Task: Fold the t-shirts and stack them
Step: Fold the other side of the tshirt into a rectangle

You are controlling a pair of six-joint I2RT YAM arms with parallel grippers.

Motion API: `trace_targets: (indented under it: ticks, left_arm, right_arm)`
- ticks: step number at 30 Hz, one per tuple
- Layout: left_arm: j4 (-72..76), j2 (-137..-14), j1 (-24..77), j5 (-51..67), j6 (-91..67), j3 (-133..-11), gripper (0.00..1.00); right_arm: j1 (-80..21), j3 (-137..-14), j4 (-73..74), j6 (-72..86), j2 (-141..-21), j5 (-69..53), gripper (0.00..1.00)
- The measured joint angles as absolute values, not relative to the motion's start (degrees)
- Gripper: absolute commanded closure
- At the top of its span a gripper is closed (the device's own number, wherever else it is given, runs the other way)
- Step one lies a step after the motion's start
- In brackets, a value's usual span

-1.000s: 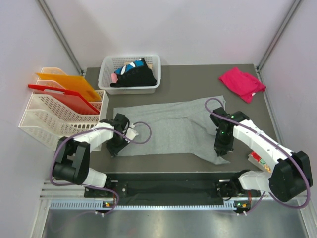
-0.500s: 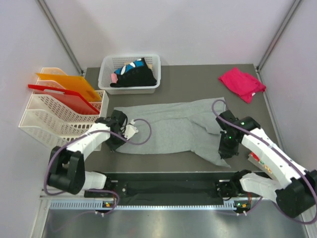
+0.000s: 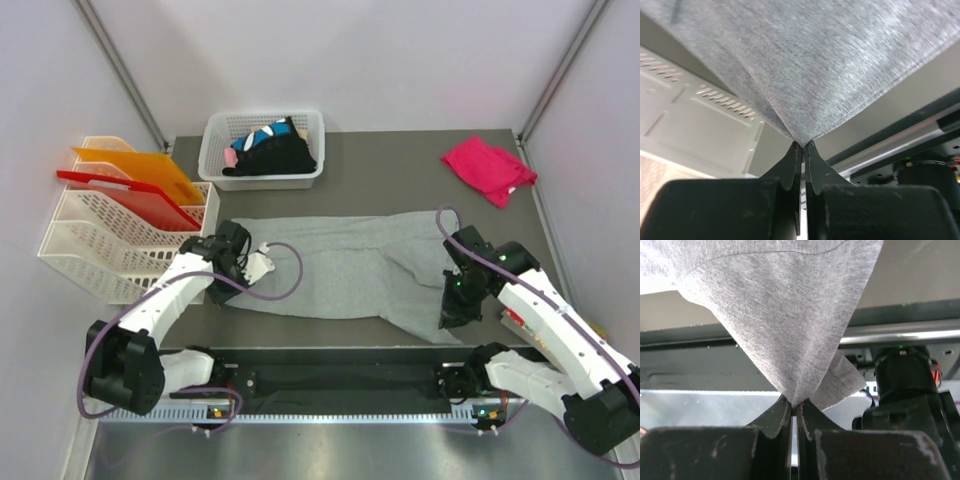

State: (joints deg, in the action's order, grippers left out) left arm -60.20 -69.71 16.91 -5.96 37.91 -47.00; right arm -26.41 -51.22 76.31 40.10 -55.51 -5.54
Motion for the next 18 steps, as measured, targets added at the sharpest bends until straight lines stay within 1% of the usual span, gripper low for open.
trace_targets:
  ticks: [3, 7, 11, 18]
  left_arm:
    - [-59.29, -69.10, 16.88, -7.49, 38.33, -47.16, 1.00]
    - [-56.47, -70.65, 16.27, -9.28, 39.24, -48.12, 1.00]
    - [-51.75, -77.14, 14.33, -10.13, 40.14, -51.13, 1.00]
    - [-44.95, -91.74, 10.15, -10.33, 42.22, -59.86, 1.00]
  right_arm:
    - [-26.46, -54.92, 77.69, 40.25, -58.67, -5.67, 1.00]
    - [-26.24, -63.81, 77.36, 40.29, -64.84, -5.28, 1.00]
    - [-25.15, -68.36, 76.97, 40.23, -68.90, -4.73, 1.00]
    - [-18.59, -69.14, 77.19, 39.55, -72.14, -3.09, 1.00]
